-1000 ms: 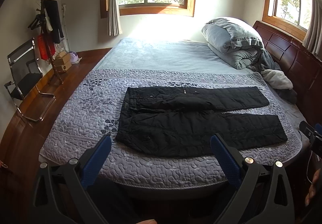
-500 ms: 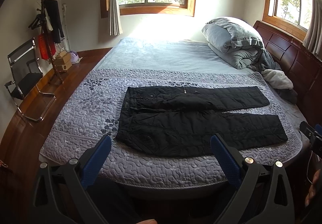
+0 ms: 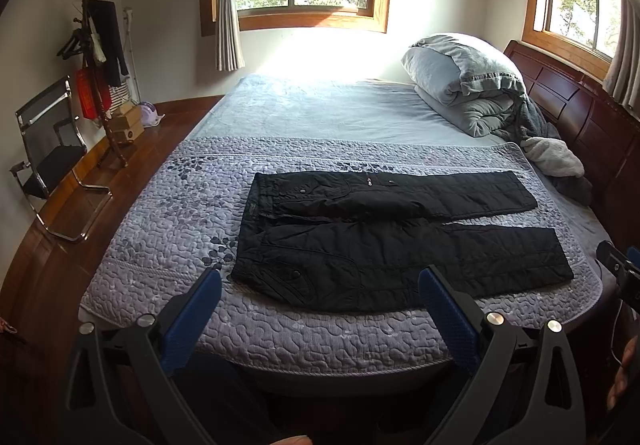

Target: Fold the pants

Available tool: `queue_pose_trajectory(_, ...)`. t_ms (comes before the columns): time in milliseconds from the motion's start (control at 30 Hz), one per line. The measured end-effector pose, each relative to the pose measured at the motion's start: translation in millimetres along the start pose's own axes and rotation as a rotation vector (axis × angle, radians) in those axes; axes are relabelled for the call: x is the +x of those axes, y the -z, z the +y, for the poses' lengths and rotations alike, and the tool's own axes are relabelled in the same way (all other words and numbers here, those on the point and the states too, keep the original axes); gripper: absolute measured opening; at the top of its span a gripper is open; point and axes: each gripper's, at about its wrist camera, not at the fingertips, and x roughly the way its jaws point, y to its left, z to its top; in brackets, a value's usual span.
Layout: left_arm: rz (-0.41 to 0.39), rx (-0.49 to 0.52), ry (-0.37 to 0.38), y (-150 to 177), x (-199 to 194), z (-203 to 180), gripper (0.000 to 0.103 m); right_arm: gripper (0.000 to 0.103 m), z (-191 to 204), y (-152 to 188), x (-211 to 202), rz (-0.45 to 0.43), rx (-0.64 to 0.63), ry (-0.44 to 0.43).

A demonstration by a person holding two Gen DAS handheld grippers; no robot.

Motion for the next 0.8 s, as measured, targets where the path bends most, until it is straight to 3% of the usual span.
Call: queue_pose_trajectory(800, 0.002, 0.005, -0.003, -6.2, 2.2, -3.3, 0.099, 0.101, 2.0, -3.5, 4.8, 0.008, 0.0, -0.007)
